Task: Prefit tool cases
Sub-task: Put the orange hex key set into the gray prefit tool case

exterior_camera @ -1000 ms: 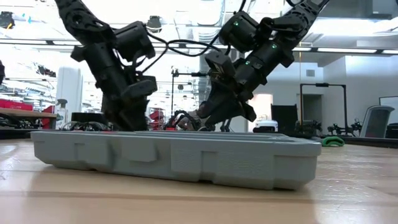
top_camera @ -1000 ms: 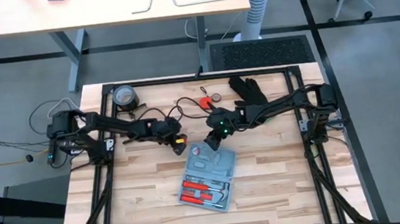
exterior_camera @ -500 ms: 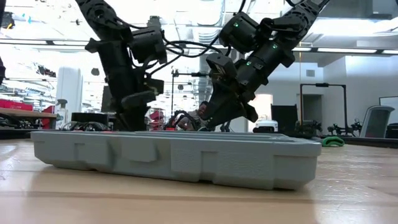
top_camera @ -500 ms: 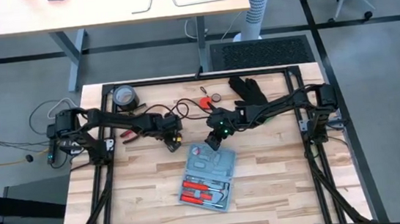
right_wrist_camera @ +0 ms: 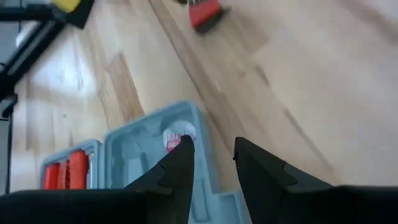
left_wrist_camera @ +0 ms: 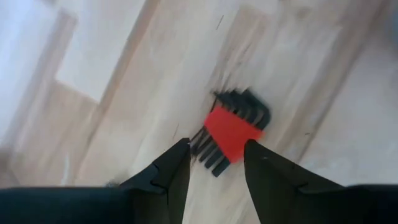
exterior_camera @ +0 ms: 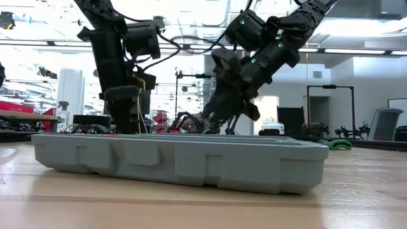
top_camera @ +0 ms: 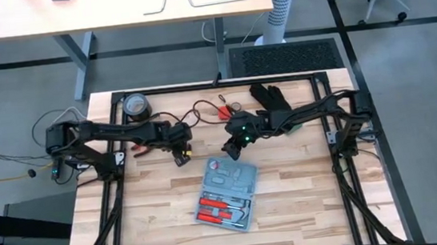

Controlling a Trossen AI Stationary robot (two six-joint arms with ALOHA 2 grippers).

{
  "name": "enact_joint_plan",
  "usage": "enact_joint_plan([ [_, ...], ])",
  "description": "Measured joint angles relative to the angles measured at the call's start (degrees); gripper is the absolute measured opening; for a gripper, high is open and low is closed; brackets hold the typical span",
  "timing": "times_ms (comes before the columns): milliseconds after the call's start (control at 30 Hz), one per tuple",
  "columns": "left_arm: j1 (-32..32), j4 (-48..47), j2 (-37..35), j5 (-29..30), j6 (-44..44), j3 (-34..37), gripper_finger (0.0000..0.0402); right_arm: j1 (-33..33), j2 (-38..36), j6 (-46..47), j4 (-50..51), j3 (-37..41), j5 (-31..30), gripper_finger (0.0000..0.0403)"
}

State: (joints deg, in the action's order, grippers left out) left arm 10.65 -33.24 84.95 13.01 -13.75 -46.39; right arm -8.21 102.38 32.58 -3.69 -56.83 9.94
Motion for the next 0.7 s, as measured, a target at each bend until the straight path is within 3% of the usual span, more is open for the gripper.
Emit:
enact_joint_plan([
  [233,-0.2,1.7,-4.0,-1.4,7.2,0.0,0.0139,-1.4,-5.7,-2.7,0.5,0.0,0.1,0.0127],
  [433,1.6,8.2,-3.4,-10.2,13.1,-0.1,0.0139,-1.1,-8.7,-4.0,4.7,1.7,-4.5,0.0127],
  [600,5.1,8.4,-3.5,-12.0,16.5,-0.1,0.0139,1.0,-10.8,1.6,-2.8,10.4,-5.3,0.0127],
  [700,7.6,7.5,-3.5,-18.2,20.7,-0.1,0.0139,2.0,-12.4,6.0,-9.9,15.5,-5.5,0.0127],
])
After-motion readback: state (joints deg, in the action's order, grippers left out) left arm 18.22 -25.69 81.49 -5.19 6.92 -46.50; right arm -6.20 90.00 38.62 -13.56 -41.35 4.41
